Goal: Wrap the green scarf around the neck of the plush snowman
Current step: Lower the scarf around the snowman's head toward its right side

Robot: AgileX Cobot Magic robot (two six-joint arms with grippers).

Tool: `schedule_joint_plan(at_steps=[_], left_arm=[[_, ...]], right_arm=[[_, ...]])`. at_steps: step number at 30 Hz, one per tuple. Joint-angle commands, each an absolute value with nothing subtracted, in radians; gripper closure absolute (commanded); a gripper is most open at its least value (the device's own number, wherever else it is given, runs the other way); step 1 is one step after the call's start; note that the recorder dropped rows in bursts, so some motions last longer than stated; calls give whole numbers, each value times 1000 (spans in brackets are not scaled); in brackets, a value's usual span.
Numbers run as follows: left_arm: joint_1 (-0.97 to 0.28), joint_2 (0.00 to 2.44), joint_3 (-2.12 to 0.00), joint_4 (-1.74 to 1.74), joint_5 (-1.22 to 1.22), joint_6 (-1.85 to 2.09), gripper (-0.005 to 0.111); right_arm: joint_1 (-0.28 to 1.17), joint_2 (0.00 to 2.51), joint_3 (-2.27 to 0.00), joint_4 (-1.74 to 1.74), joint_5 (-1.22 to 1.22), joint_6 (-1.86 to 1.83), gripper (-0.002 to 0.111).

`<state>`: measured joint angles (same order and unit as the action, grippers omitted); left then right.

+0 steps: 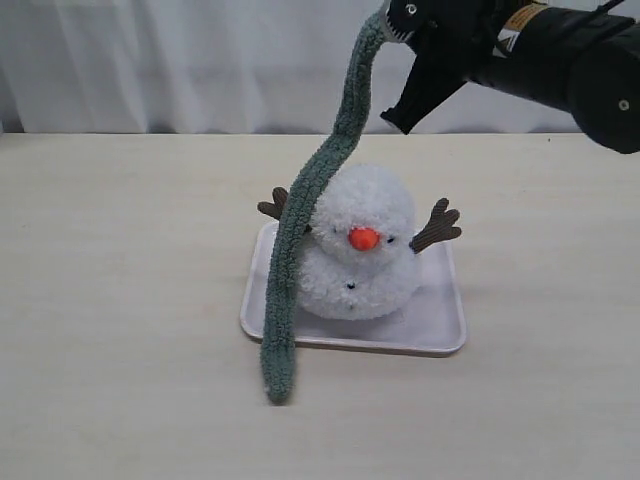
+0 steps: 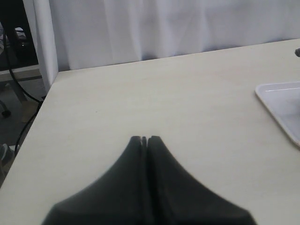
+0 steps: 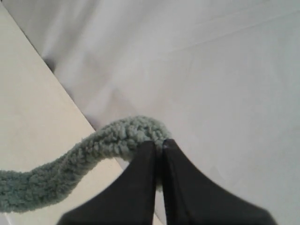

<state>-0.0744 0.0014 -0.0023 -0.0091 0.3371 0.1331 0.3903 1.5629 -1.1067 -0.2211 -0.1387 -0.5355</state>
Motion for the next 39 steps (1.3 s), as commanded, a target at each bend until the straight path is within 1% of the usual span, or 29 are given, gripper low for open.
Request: schedule_joint_plan(at_steps=[1, 5, 13, 21, 27, 32, 39], left_arm=[[-82, 0, 0, -10, 323, 128, 107], [-82, 0, 0, -10, 323, 128, 107], [-82, 0, 0, -10, 325, 128, 107], [-82, 0, 0, -10, 325, 128, 107], [-82, 0, 0, -10, 325, 128, 107], [-82, 0, 0, -10, 325, 128, 107], [-82, 0, 0, -10, 323, 128, 107]], right_arm=[[384, 1602, -1103, -218, -107, -529, 104], [384, 1627, -1103, -218, -64, -529, 104], [384, 1626, -1103, -222, 162, -562, 104], [384, 1592, -1103, -225, 317, -560, 104], [384, 1526, -1103, -225, 465, -500, 104], [384, 1537, -1103, -227, 624, -427, 104], [386, 1606, -1083, -227, 651, -320, 104]])
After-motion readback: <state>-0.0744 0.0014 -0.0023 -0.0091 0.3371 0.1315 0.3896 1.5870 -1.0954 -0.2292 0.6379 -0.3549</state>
